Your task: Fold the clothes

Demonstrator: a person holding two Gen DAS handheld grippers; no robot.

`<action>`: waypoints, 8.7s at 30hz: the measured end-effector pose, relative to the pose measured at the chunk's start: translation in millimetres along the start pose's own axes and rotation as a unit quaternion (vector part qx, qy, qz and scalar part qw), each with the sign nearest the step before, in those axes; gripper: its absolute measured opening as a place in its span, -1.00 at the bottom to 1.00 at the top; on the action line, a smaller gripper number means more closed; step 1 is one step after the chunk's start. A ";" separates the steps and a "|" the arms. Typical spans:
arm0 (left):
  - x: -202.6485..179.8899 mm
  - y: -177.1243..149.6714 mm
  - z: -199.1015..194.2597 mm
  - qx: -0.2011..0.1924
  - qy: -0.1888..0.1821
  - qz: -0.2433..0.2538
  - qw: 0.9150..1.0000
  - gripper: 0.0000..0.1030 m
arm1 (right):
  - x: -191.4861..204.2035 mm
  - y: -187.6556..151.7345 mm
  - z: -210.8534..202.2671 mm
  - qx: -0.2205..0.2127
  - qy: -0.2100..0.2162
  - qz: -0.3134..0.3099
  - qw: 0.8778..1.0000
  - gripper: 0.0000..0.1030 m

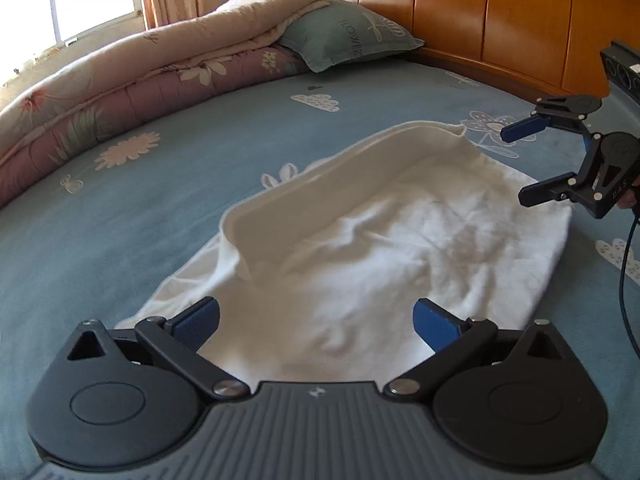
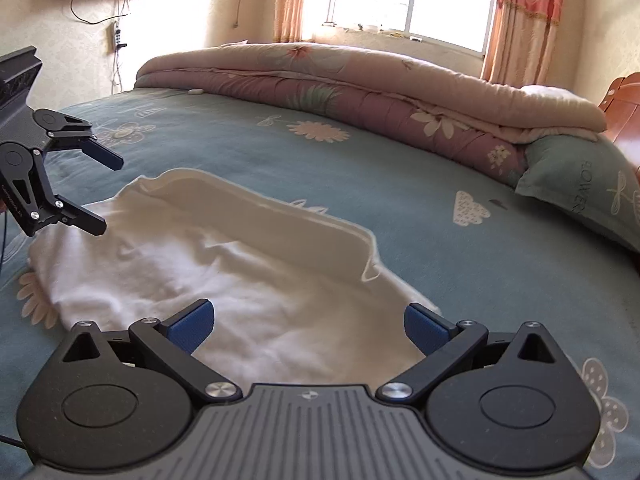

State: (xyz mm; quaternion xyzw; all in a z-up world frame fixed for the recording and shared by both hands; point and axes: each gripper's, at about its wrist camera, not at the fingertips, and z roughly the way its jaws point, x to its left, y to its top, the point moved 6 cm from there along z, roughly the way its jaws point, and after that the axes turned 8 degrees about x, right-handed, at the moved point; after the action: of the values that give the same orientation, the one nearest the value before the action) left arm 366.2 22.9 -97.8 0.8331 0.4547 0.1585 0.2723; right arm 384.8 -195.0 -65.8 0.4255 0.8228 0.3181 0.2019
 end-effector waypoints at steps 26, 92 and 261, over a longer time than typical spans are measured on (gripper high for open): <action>54.3 32.5 43.8 -0.001 -0.005 -0.087 0.996 0.99 | -23.0 30.3 54.9 0.029 0.089 0.077 0.993 1.00; -19.4 -54.5 -4.4 0.012 -0.017 -0.063 0.998 0.99 | -53.3 -83.3 -16.7 0.003 0.158 0.287 0.945 1.00; 45.4 -55.9 -2.3 -0.008 -0.111 -0.142 0.984 0.98 | 92.8 -87.2 -9.7 0.067 -0.014 0.135 0.988 1.00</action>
State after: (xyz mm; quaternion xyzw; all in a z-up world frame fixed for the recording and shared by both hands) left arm 351.8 86.5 -128.6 0.7703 0.5342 0.0285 0.3471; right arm 277.5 -159.5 -125.2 0.5500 0.7741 0.2807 0.1398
